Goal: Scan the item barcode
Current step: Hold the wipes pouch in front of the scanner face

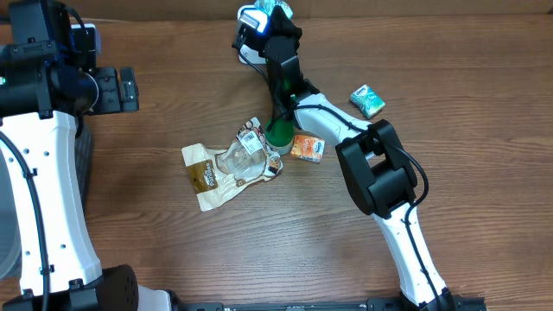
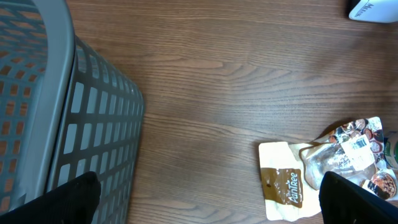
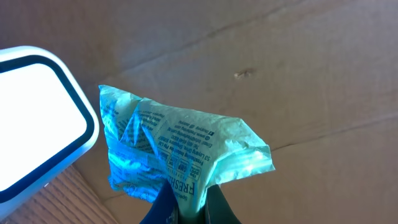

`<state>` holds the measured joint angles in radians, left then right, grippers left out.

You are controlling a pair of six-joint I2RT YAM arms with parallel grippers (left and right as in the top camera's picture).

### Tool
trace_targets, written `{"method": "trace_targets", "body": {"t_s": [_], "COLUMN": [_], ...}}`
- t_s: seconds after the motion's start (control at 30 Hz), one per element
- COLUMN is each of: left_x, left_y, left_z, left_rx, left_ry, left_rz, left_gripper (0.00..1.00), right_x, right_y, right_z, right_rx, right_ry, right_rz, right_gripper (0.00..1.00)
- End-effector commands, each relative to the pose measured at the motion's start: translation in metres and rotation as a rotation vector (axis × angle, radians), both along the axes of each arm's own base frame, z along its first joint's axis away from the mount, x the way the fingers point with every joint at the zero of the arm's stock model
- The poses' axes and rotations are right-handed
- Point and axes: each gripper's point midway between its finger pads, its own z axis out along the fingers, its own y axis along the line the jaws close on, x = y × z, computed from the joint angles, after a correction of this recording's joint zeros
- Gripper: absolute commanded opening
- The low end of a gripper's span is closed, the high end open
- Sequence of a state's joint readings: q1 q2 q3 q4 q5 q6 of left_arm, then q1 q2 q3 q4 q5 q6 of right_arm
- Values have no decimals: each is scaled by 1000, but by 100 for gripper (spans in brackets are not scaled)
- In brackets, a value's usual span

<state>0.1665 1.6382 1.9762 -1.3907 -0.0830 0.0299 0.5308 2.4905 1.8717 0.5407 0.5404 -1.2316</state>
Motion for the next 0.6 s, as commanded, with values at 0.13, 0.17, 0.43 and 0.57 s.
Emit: {"method": "trace_targets", "body": {"t_s": [0.13, 0.17, 0.43, 0.57], "left_x": [-1, -1, -1, -1], "left_y": [4, 4, 4, 4], "left_z": [6, 6, 6, 6], "left_rx": [13, 13, 13, 13], "left_ry": [-16, -16, -16, -16], "left_rz": [-3, -3, -3, -3], "left_gripper": [100, 99, 99, 100], "right_x": [1, 0, -7, -13], "right_y": [1, 2, 14, 9], "right_z": [31, 30, 42, 69], "right_rx": [13, 13, 97, 141], "right_ry": [-77, -74, -80, -82], "right_rz": [2, 4, 23, 13], "right_gripper": [4, 4, 4, 4]}}
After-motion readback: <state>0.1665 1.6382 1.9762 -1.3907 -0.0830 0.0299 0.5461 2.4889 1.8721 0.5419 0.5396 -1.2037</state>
